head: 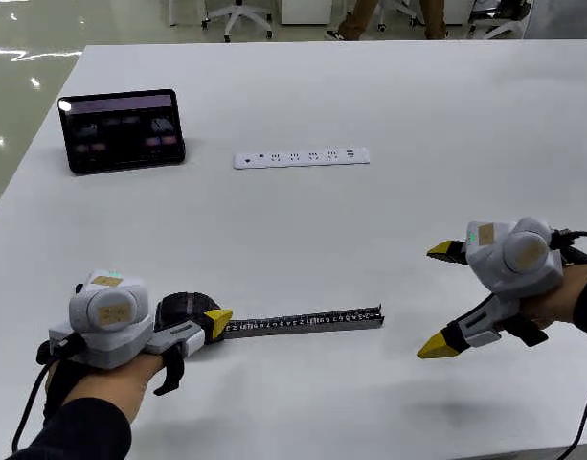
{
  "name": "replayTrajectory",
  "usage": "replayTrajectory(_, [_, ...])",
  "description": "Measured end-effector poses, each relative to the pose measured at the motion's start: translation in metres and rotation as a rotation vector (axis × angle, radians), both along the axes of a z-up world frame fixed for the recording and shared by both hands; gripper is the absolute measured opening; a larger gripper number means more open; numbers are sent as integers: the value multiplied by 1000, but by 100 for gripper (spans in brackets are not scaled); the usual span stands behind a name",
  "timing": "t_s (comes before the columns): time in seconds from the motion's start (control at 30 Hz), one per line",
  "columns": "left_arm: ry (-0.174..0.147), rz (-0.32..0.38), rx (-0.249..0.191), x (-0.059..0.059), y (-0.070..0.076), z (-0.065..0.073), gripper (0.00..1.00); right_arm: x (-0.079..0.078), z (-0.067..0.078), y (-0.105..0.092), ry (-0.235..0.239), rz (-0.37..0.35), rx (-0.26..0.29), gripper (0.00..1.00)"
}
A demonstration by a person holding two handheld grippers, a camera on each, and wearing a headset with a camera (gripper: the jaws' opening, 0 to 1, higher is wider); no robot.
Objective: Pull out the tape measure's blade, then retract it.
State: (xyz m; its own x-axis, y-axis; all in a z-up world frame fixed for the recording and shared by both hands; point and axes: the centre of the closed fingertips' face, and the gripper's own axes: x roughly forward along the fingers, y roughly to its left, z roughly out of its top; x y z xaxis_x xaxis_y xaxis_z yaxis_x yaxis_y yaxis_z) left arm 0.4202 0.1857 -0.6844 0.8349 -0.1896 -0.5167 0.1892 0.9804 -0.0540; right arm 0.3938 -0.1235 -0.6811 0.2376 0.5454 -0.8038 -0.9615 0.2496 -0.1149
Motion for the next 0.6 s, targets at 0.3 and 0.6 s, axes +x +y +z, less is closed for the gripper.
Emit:
replayTrajectory(0.3, [-129,108,-53,-1,21,5,100,19,-18,17,11,99,-70,91])
replayTrajectory(0.6, [-162,63,11,1,3,-3,100,28,-46,21,48,158,-141,81])
